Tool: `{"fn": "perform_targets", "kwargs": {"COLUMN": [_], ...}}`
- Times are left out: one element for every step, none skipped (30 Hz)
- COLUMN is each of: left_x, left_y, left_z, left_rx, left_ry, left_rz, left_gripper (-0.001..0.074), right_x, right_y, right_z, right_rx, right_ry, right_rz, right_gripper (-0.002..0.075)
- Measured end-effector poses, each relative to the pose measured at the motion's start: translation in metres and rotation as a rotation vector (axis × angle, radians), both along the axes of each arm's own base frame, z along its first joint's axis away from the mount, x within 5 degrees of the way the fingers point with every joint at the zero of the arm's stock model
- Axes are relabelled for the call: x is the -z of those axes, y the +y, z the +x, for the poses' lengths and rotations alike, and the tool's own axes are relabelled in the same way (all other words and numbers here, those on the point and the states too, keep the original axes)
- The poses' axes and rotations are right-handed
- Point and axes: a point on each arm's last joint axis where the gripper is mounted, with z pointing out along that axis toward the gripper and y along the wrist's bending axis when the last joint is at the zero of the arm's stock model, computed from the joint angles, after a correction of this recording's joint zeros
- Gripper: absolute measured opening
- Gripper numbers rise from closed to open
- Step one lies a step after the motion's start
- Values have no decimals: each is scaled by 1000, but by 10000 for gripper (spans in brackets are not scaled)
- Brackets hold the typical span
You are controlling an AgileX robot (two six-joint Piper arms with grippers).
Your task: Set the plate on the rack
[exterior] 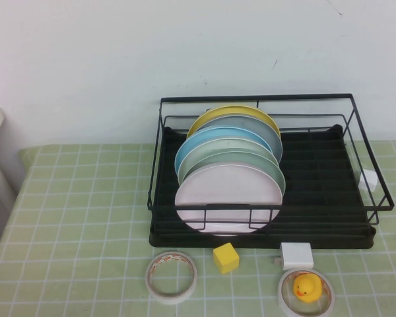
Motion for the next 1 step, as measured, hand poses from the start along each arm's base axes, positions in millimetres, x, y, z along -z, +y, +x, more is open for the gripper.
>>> {"fn": "perform_targets", "kwargs": {"left_x": [0], "left_y": [0], "left_z": [0], "left_rx": [0], "left_ry": [0], "left_rz": [0], "left_gripper": [-1], "right_x": [0], "right_y": [0], "right_z": [0], "right_rx": [0], "right_ry": [1], "right_rz": [0], "right_gripper": [-2]}}
